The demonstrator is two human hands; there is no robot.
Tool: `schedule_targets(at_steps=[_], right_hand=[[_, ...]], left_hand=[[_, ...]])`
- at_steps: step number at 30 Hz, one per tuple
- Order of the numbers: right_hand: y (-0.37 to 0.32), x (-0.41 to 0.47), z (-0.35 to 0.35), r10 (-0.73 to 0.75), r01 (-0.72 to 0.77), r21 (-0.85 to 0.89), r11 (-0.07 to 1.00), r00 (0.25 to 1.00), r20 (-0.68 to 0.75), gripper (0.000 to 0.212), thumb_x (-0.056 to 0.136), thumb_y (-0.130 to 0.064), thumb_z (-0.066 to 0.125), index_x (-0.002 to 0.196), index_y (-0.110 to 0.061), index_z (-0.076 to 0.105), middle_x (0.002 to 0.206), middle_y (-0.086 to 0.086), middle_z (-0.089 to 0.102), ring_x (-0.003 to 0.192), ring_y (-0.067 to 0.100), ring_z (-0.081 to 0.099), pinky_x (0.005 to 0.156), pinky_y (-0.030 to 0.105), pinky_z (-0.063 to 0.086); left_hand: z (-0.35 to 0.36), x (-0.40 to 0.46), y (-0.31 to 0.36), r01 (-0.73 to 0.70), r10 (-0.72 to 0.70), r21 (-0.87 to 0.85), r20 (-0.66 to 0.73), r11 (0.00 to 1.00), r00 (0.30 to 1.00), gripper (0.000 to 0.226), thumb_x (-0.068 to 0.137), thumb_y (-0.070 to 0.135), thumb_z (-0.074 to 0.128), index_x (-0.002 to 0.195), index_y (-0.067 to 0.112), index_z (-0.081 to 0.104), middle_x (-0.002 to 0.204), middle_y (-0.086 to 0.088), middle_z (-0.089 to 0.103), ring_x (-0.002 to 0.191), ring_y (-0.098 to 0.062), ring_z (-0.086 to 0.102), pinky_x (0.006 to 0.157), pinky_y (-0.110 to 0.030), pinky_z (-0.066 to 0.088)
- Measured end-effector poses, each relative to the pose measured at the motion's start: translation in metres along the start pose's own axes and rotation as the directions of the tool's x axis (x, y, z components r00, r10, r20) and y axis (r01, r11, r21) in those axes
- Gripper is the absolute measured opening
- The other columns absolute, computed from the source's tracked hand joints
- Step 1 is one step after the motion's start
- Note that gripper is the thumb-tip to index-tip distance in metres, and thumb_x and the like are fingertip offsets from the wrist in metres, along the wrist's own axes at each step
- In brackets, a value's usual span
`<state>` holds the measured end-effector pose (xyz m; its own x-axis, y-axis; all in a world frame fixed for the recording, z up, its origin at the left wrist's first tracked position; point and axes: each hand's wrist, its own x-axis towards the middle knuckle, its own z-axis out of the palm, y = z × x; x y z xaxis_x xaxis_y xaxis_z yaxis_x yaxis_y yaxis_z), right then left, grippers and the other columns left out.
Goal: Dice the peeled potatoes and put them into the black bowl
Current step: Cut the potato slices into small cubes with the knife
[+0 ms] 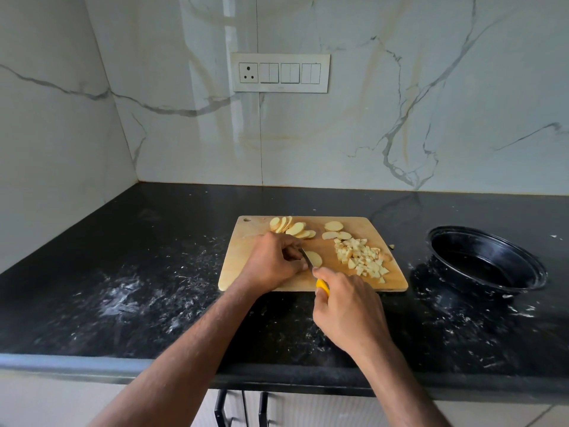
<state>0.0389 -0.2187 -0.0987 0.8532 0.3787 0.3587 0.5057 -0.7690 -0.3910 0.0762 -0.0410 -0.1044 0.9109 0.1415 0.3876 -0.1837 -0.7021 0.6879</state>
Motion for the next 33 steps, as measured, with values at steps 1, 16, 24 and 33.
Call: schedule_targets(at_steps=[1,16,24,33], right_hand=[[-0.002,0.002,0.001,-0.006,0.005,-0.019,1.000,1.000,-0.004,0.041,0.097,-0.031,0.054,0.138,-0.032,0.054,0.104,-0.007,0.072,0.090,0.013,0.066,0.071,0.025,0.050],[0.005,-0.030,-0.009,-0.042,0.042,-0.043,0.998,0.999,0.007,0.043,0.099,-0.037,0.050,0.142,-0.035,0.048,0.105,-0.008,0.069,0.094,0.012,0.065,0.078,0.027,0.050],[0.031,-0.032,-0.037,0.104,-0.089,0.148,0.985,0.990,-0.093,0.027,0.089,-0.023,0.064,0.114,-0.028,0.071,0.065,-0.013,0.064,0.057,0.006,0.057,0.048,0.022,0.046],[0.031,-0.010,-0.013,0.040,-0.034,0.029,0.999,0.966,-0.257,0.039,0.088,-0.027,0.063,0.127,-0.029,0.066,0.076,-0.005,0.074,0.065,0.018,0.067,0.062,0.037,0.059]], left_hand=[[0.000,0.000,0.000,-0.004,0.004,-0.004,0.000,1.000,1.000,0.035,0.072,0.007,0.085,0.106,0.012,0.078,0.077,0.009,0.075,0.073,0.001,0.069,0.072,-0.018,0.056],[0.000,0.002,-0.002,0.010,-0.010,0.011,0.049,1.000,0.999,0.044,0.076,0.014,0.087,0.118,0.016,0.074,0.098,0.005,0.074,0.089,-0.005,0.068,0.084,-0.020,0.056],[-0.002,0.000,0.003,0.020,-0.021,0.029,0.052,0.999,0.998,0.040,0.078,0.016,0.085,0.116,0.020,0.075,0.090,0.011,0.071,0.088,-0.007,0.067,0.078,-0.016,0.054],[-0.019,0.010,0.006,-0.141,0.114,0.098,0.242,0.985,0.964,0.048,0.078,0.009,0.082,0.123,0.021,0.071,0.101,0.014,0.067,0.092,-0.005,0.063,0.078,-0.012,0.048]])
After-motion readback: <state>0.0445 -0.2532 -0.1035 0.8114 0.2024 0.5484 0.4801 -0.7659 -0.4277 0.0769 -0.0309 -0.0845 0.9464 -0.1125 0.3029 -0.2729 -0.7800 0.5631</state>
